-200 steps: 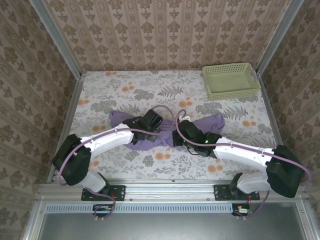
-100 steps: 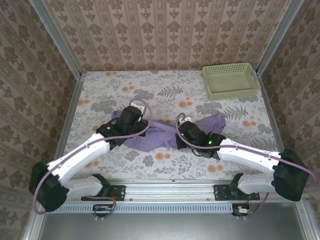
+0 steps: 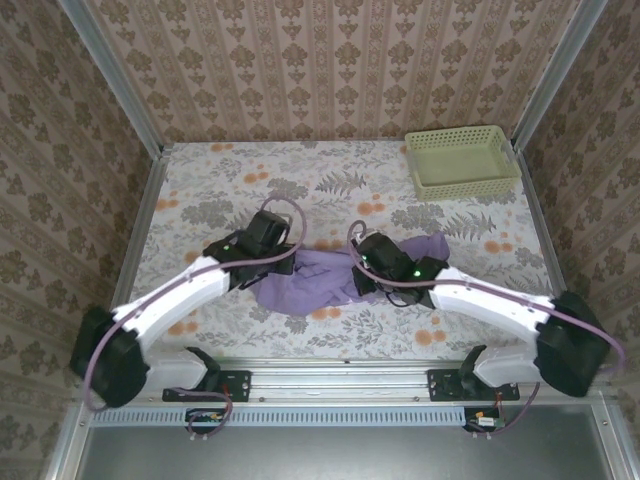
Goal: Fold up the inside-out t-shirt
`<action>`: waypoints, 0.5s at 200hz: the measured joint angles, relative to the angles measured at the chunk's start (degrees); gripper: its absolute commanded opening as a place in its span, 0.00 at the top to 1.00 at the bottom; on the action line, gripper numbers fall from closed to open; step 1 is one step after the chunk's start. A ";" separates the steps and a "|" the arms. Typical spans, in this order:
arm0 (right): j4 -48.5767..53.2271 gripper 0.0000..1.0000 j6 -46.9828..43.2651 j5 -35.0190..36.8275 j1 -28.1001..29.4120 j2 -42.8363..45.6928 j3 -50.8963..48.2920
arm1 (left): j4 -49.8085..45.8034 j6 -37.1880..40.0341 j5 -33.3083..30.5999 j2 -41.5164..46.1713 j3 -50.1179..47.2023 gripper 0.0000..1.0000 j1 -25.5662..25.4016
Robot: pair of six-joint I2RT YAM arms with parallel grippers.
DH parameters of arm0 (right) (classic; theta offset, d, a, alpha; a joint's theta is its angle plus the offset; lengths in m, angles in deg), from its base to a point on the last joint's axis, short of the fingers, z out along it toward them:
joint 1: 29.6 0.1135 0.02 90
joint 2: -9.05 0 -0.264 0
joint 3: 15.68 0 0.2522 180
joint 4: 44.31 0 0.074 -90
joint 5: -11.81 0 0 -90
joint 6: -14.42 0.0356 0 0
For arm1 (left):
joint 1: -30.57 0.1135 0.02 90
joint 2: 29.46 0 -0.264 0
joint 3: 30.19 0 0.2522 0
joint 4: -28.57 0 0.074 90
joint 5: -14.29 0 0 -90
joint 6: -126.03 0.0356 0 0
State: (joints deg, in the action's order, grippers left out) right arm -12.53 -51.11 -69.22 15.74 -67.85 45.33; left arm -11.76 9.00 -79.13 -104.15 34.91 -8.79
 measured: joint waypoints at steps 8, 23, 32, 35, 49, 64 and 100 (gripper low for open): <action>0.74 0.65 1.18 0.63 -0.92 -2.01 0.11 | -0.28 0.02 -0.24 -2.82 0.92 1.00 0.87; 3.06 0.53 1.03 2.16 -2.03 -3.06 0.11 | -0.68 0.20 -0.37 -6.36 2.56 1.00 2.45; 3.82 0.49 1.03 3.17 -2.10 -2.80 0.24 | -0.63 0.26 -0.37 -7.74 3.43 1.00 2.99; 4.09 0.48 1.03 3.52 -1.99 -2.51 0.35 | -0.61 0.28 -0.28 -8.13 3.69 1.00 3.08; 4.96 0.47 0.39 5.14 -1.31 -0.87 0.94 | -0.52 0.66 -0.11 -9.25 4.68 1.00 3.08; 5.62 0.46 -1.16 7.50 -0.28 1.92 1.75 | -0.33 0.94 0.33 -9.88 5.38 1.00 3.10; 4.46 0.44 -8.02 10.14 4.52 8.00 3.67 | 0.31 1.14 2.23 -10.03 5.49 1.00 5.11</action>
State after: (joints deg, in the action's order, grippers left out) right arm -8.07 -59.13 -59.07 20.26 -59.85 49.00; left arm -11.45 10.14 -76.90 -114.18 40.39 -3.67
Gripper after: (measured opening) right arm 0.557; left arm 0.042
